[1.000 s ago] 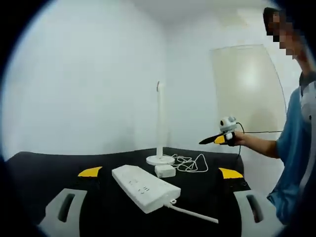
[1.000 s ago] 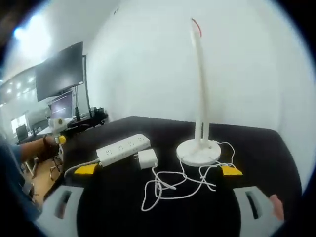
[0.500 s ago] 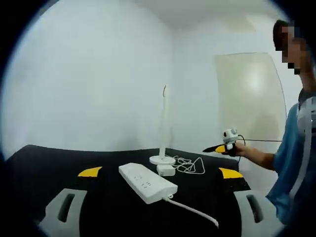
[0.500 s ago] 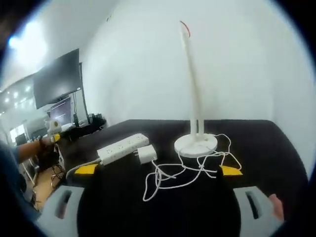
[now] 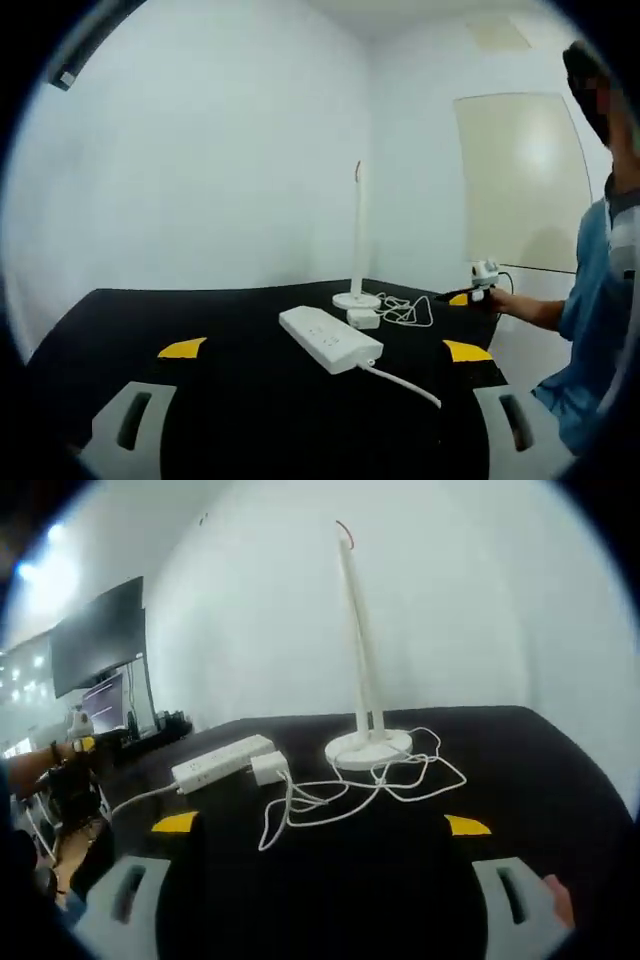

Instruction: Insert the desk lamp plug into the socket, turn on the power strip switch, turn on the lamp switch, then turn off the lamp switch, turn off the power strip switch, and remove the plug from the socket.

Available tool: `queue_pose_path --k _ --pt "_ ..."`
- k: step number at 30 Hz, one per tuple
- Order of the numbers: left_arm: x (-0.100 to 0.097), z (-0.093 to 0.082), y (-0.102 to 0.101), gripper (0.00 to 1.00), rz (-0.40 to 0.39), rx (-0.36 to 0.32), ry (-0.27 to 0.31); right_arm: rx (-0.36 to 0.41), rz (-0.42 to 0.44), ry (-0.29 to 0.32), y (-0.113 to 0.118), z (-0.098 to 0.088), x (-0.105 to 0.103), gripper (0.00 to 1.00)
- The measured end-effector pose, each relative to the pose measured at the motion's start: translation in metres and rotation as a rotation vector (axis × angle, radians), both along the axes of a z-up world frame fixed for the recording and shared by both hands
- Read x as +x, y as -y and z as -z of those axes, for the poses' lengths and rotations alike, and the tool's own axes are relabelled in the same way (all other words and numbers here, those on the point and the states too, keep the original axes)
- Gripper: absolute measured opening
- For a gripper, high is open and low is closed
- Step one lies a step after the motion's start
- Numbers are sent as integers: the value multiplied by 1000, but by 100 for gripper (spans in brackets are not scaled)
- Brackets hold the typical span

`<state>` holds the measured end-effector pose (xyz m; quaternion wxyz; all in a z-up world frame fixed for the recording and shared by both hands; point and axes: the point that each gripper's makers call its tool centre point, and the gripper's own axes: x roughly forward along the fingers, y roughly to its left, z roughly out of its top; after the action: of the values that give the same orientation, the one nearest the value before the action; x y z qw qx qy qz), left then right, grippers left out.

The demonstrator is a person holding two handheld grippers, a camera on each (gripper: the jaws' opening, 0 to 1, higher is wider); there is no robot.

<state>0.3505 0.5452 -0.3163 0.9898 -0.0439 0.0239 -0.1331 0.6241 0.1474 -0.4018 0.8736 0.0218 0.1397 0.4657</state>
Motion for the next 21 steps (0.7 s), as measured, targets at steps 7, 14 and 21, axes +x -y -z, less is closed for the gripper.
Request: queue_pose_path --k 7,14,21 --pt "-3 -9 -29 89 -25 -18 8 6 16 -12 3 11 6 95" --pt "0 -11 -45 89 -40 22 -22 32 31 -1 5 8 6 93" --pt "-1 -13 -49 89 -59 42 -30 6 26 -1 5 14 7 92"
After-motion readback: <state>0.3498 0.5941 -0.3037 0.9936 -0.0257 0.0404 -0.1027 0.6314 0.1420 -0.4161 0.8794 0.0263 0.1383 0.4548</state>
